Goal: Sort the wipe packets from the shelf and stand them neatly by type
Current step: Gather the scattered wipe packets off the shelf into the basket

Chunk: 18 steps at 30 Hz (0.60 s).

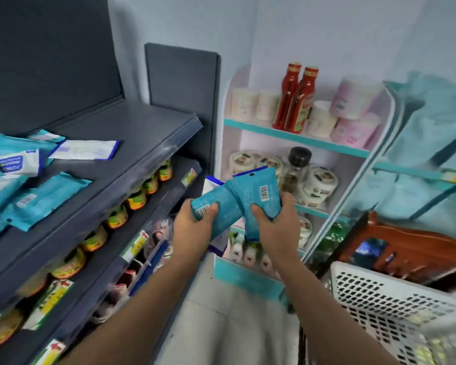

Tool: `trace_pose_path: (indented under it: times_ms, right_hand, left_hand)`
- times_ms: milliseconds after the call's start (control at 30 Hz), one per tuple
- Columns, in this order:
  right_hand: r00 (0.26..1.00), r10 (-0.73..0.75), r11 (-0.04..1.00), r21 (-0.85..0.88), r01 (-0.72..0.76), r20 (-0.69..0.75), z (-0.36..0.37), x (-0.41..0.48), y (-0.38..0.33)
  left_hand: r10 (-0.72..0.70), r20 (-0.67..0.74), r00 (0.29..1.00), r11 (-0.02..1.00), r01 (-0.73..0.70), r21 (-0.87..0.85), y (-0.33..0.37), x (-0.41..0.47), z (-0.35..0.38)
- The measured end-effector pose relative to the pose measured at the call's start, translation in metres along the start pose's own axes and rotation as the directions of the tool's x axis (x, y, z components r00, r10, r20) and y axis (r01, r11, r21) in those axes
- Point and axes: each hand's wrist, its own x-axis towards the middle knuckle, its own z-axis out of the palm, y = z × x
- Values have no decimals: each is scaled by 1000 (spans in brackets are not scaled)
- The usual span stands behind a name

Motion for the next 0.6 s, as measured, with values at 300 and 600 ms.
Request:
trace_pose_path:
  times_ms: [300, 600]
  right_hand:
    - [965, 255, 963, -75, -260, -69, -159, -40, 105]
    - [923, 385, 889, -269, -372, -5, -293, -65, 217]
  left_hand:
    - [-106, 265, 958, 994, 94, 58, -36, -110, 137]
    - [-219, 377, 900, 960, 130, 248, -81, -221, 271]
